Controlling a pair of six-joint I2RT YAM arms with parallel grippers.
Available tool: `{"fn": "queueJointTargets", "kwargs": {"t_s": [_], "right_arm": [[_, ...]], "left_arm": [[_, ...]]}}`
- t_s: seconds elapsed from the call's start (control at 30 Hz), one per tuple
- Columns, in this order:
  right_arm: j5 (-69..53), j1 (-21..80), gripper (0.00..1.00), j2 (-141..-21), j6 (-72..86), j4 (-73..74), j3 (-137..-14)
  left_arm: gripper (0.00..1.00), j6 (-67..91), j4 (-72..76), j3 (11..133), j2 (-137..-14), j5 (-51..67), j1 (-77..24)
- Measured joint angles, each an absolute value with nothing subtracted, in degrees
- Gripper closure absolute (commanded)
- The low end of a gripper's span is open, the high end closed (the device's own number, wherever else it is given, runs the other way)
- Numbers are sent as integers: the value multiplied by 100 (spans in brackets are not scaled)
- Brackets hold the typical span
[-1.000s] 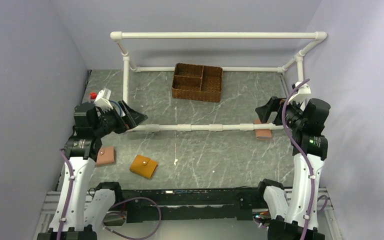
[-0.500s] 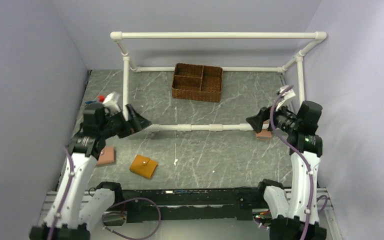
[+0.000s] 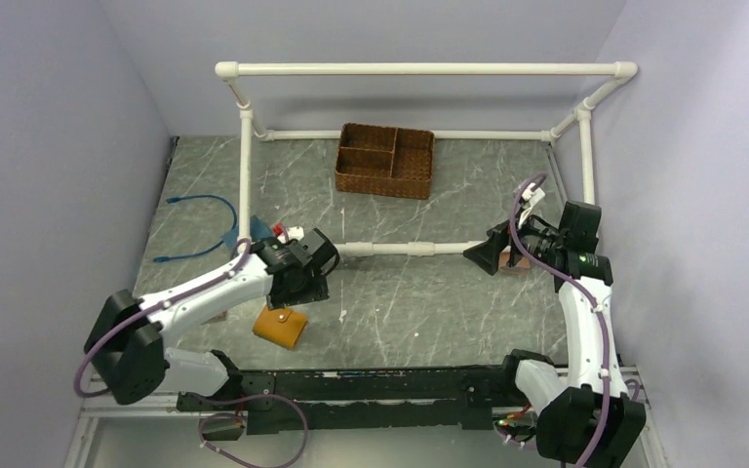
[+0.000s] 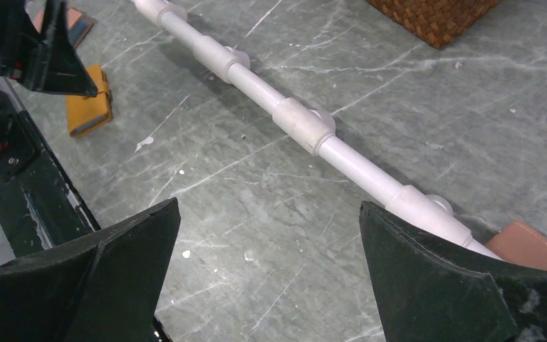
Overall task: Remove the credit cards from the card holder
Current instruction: Move the card holder to the center of the board.
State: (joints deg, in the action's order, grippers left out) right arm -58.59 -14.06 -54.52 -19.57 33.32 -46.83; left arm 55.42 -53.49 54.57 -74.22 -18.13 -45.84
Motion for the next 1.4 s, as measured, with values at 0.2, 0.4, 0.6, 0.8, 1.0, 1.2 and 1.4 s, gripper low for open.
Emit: {"fn": "queueJointTargets", "kwargs": {"t_s": [0.2,0.4,0.6,0.8,1.0,1.2,1.4], "right_arm": [[-5819,-1192,0,-5478,-2167,3387,-4683],[-5693,-943,0,-5568,-2281,3426,-4683],[-5601,-821,0,-5566,-2320,3426,-4683],[-5557,-690,0,-5566,-2368,3426,-4683],[-5553,-646,0,-5557,-2403,3428,-4683],[-5557,-602,0,-5551,-2408,3428,-4683],[-5557,-552,0,-5548,-2438,3428,-4683]], "left_arm": [[24,7118,-6230,5647,-8501,-2198,-4659],[23,7946,-6665,6322,-9509,-2241,-4757],[23,8495,-6831,6497,-9891,-2231,-4989],[43,8777,-6751,6191,-9896,-2171,-5019],[50,8949,-6713,5942,-9800,-2178,-5017],[95,9037,-6608,5728,-9555,-2187,-5019],[100,8906,-6613,5647,-9188,-2237,-5017]]}}
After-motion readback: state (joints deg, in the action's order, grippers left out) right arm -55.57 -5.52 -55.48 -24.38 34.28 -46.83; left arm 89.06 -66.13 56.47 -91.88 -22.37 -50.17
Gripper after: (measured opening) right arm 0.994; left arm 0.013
